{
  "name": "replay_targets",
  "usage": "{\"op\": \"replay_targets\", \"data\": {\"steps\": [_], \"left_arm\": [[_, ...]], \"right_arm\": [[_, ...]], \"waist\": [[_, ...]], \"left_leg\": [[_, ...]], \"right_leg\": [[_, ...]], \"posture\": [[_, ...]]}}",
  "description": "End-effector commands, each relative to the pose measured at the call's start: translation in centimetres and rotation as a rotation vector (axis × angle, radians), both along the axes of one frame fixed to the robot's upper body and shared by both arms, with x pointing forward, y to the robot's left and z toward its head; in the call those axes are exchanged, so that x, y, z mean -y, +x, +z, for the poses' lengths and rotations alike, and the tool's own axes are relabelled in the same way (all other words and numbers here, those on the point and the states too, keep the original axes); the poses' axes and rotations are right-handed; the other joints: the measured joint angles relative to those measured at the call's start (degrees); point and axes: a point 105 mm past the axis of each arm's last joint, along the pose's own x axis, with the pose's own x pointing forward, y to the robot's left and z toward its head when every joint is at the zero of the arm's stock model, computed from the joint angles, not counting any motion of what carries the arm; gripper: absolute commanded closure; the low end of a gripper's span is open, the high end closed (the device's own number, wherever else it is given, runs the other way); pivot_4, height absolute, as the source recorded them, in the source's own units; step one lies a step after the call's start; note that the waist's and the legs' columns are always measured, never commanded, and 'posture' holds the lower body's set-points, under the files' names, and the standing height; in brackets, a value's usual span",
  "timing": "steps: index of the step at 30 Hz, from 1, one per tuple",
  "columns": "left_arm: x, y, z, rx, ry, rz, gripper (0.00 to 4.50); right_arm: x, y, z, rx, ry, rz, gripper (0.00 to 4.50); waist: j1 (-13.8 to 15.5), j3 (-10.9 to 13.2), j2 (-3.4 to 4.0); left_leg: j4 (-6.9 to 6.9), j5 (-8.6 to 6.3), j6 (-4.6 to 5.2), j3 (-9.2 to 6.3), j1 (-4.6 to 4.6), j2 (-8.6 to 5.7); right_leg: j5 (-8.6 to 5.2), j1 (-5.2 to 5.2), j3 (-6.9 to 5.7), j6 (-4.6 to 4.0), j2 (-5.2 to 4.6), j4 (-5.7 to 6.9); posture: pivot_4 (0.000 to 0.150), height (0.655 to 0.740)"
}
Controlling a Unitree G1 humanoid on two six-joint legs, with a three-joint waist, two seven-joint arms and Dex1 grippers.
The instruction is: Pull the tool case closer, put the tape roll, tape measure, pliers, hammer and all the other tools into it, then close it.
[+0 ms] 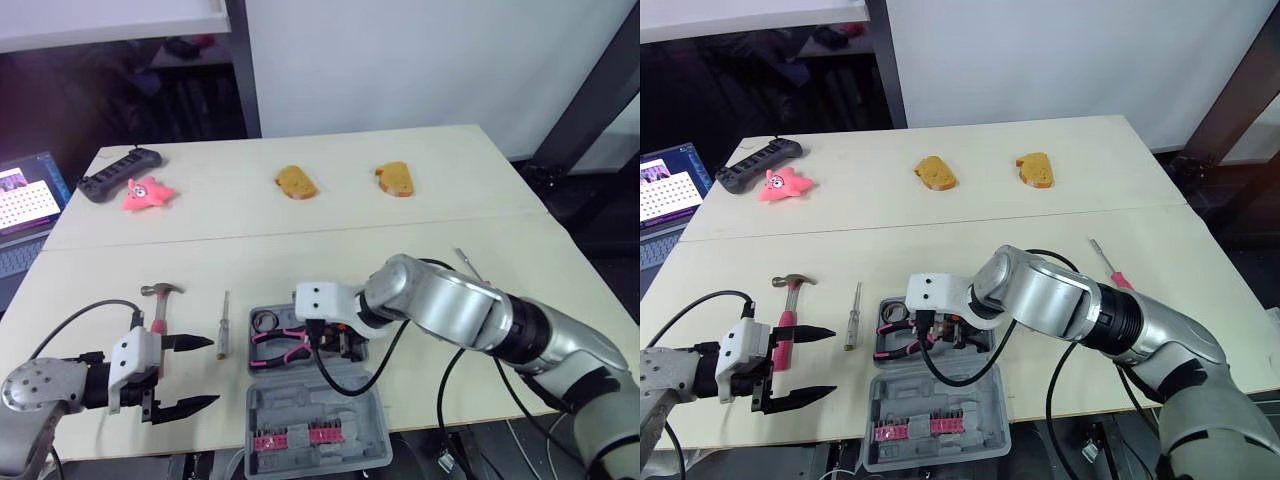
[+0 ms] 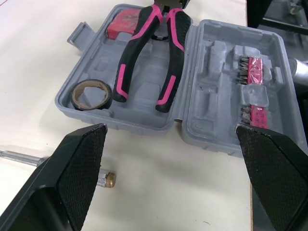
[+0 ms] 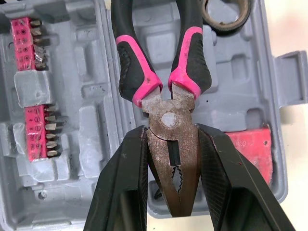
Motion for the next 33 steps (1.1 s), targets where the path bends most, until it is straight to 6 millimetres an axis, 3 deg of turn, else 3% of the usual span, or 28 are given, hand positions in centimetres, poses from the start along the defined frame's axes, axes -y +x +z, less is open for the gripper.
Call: {"op": "replay_targets", "data": {"steps": [1,16,28,33], "left_arm": [[0.0,0.4,1.1,0.053,0.005,-0.005,0.00],[0.4,0.4,1.1,0.053,0.002,-0.003,0.00],[0.3,0.3,1.2,0.054,0.007,0.004,0.00],[0.4,0.5,1.2,0.054,0.008,0.004,0.00]], "right_arm": [[-0.6,-0.3,0.6,0.036,0.013,0.036,3.53],[-1.6,0.4,-2.5,0.001,-0.015,0.006,3.53],[-2.3,0.1,-2.9,-0.020,0.020,0.000,3.53],[-2.2,0.3,-2.9,-0.019,0.045,-0.014,1.15]], "waist": [[0.00,0.00,0.00],[-0.08,0.00,0.00],[-0.29,-0.01,0.00],[-0.19,-0.01,0.01]], "left_leg": [[0.00,0.00,0.00,0.00,0.00,0.00],[0.05,0.00,-0.01,0.00,0.00,0.00],[0.05,0.03,-0.05,0.00,0.01,0.04],[0.05,0.03,-0.05,0.00,0.01,0.04]], "right_leg": [[0.00,0.00,0.00,0.00,0.00,0.00],[0.00,0.00,0.00,0.00,0.01,0.04],[0.00,-0.02,0.01,0.00,0.06,0.07],[0.00,-0.03,0.01,-0.01,0.05,0.08]], "posture": [[0.150,0.7219],[0.150,0.7219],[0.150,0.7219],[0.150,0.7219]]}}
